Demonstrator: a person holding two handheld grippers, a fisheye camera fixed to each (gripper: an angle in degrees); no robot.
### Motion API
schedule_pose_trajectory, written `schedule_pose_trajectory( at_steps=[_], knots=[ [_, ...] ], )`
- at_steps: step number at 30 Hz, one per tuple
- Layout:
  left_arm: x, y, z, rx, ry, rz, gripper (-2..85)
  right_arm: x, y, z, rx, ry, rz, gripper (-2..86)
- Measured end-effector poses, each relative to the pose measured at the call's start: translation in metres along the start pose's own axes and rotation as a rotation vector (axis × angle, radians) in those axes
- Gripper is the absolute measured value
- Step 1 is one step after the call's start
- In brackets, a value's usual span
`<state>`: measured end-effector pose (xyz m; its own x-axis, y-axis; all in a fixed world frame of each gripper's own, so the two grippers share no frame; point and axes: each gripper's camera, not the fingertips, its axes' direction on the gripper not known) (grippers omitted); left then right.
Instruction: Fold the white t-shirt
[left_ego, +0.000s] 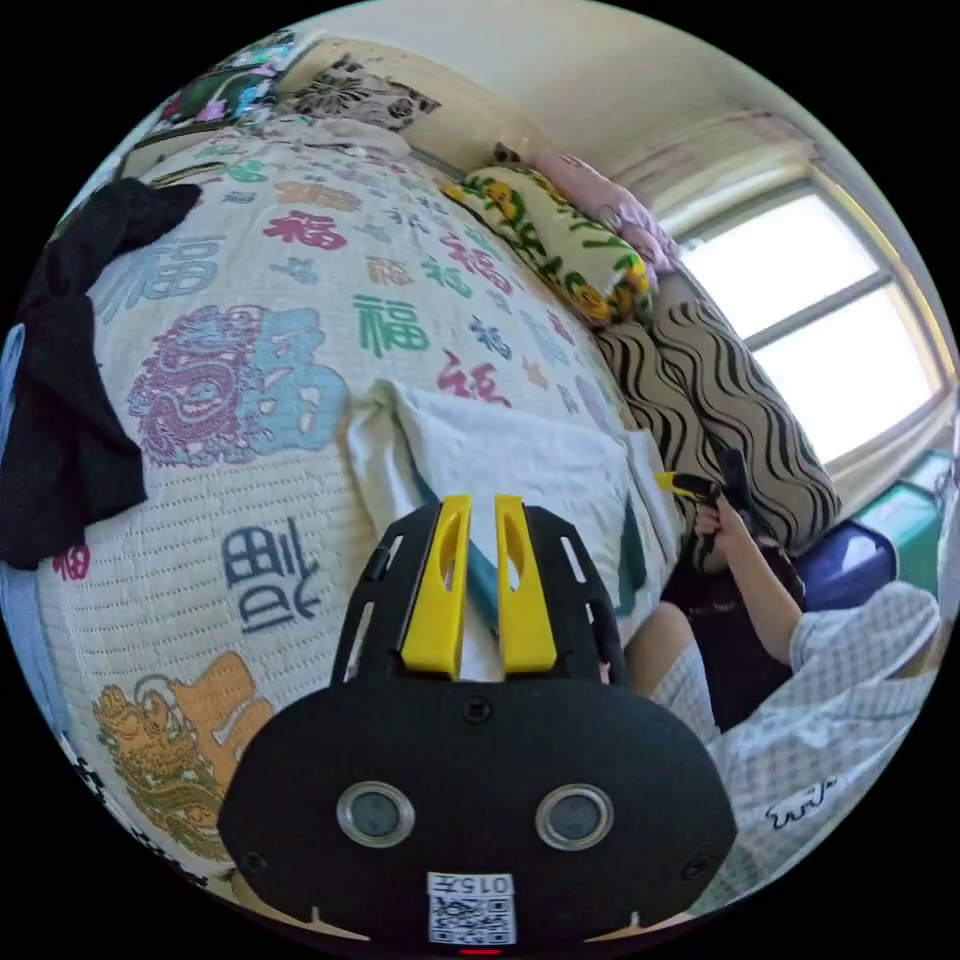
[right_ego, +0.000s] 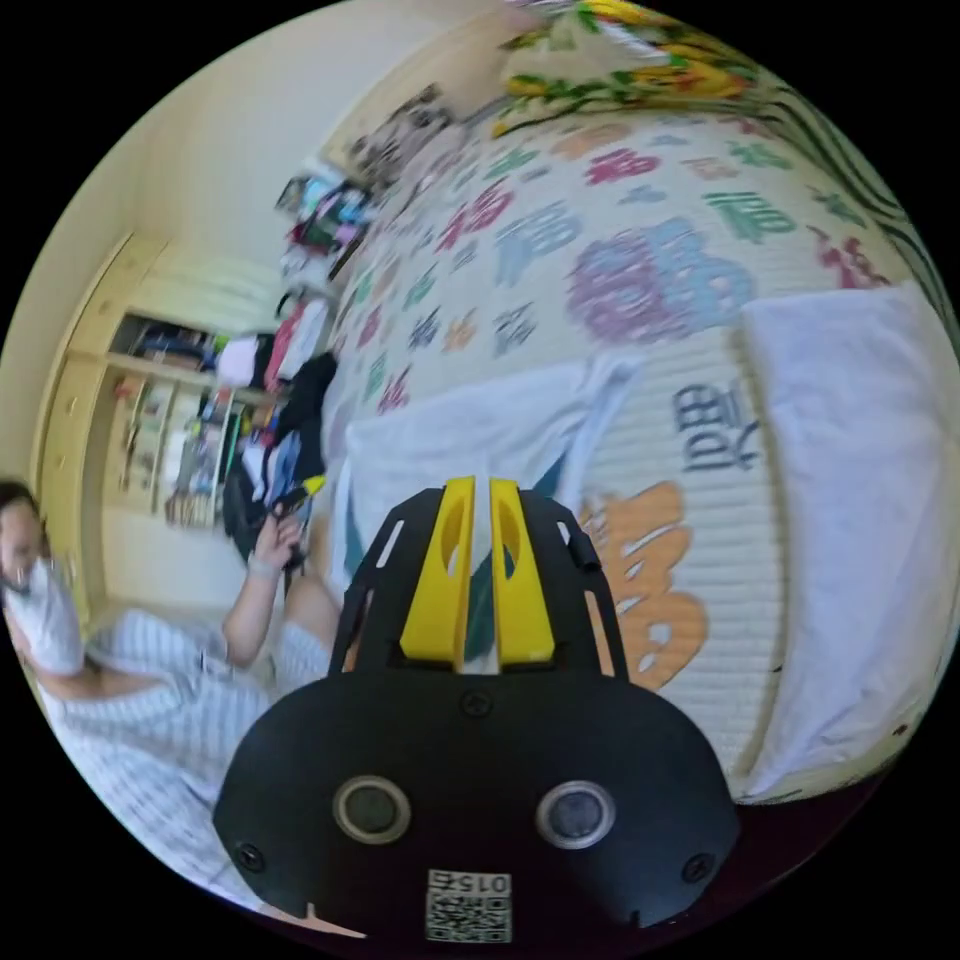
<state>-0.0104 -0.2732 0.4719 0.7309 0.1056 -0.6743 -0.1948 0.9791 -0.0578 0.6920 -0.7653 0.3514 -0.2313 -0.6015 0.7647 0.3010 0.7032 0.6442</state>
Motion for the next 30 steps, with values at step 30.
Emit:
schedule_pose_trajectory(
  at_steps=[30],
  knots=[
    [0.082, 0.170, -0.017, -0.032, -0.150, 0.020, 3.7, -0.321, -0.064, 0.201, -0.386, 0.387, -0.165, 0.1]
  ],
)
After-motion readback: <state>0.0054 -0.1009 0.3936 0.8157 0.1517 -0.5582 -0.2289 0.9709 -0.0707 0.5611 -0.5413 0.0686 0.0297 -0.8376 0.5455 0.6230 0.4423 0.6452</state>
